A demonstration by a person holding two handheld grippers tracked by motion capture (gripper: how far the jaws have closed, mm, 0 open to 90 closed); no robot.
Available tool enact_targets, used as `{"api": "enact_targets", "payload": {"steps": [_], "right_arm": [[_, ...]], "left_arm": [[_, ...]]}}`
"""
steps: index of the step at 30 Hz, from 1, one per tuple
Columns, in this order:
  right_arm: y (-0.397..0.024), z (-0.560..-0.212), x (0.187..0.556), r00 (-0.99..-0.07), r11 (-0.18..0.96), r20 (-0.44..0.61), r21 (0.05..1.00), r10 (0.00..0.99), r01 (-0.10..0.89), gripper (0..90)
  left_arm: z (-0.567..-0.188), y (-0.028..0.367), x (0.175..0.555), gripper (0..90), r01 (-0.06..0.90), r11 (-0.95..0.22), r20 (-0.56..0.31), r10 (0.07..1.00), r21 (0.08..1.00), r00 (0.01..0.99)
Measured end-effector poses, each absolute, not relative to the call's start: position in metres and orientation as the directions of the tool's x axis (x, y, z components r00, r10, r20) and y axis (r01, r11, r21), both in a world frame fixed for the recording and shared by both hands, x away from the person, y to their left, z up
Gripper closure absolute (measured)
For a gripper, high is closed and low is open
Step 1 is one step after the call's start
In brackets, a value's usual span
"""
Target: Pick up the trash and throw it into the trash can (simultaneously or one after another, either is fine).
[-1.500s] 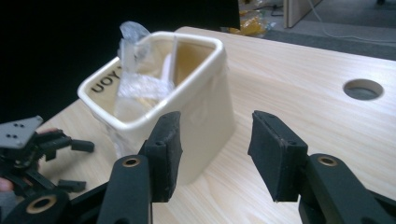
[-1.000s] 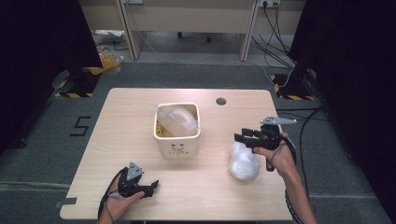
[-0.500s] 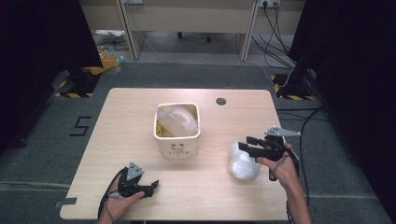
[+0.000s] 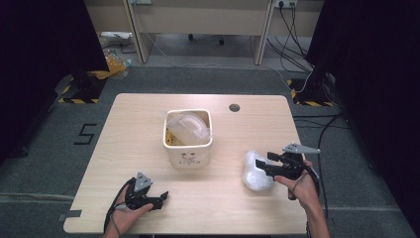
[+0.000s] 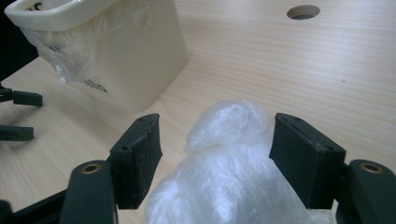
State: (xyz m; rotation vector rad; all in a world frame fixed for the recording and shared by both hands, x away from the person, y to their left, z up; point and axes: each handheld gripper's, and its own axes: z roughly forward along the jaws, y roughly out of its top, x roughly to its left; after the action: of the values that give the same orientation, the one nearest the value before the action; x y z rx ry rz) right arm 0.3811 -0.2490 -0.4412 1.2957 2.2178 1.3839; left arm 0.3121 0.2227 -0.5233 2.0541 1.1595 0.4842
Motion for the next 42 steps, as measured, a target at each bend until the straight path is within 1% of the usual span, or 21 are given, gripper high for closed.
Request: {"api": "enact_targets", "payload": {"steps": [5, 10, 17, 25, 33, 38, 42], "right_arm": [[-0.251, -0.444, 0.378, -0.574, 0.167, 0.239, 0.809, 0.783, 0.564, 24.7], [-0.252, -0.450, 0.377, -0.567, 0.179, 0.231, 0.799, 0.791, 0.575, 22.4], [-0.251, -0.461, 0.379, -0.562, 0.202, 0.225, 0.776, 0.796, 0.598, 21.9], [-0.249, -0.481, 0.385, -0.547, 0.235, 0.213, 0.737, 0.809, 0.634, 23.5], [-0.249, -0.488, 0.385, -0.555, 0.245, 0.208, 0.736, 0.805, 0.631, 29.4], [-0.250, -0.493, 0.387, -0.551, 0.236, 0.217, 0.736, 0.806, 0.634, 30.8], [-0.248, -0.494, 0.386, -0.555, 0.255, 0.197, 0.733, 0.808, 0.631, 32.9]], "left_arm": [[-0.523, 0.223, 0.312, 13.5, 0.581, -0.339, -0.024, 0.850, 0.740, 0.526], [-0.523, 0.223, 0.312, 13.5, 0.581, -0.338, -0.024, 0.850, 0.740, 0.526], [-0.523, 0.223, 0.312, 13.5, 0.581, -0.338, -0.024, 0.850, 0.740, 0.526], [-0.523, 0.223, 0.312, 13.5, 0.581, -0.338, -0.024, 0.850, 0.740, 0.526], [-0.523, 0.223, 0.312, 13.6, 0.581, -0.338, -0.024, 0.850, 0.740, 0.526], [-0.523, 0.223, 0.312, 13.5, 0.581, -0.338, -0.024, 0.850, 0.740, 0.526], [-0.523, 0.223, 0.312, 13.5, 0.581, -0.339, -0.024, 0.850, 0.740, 0.526]]}}
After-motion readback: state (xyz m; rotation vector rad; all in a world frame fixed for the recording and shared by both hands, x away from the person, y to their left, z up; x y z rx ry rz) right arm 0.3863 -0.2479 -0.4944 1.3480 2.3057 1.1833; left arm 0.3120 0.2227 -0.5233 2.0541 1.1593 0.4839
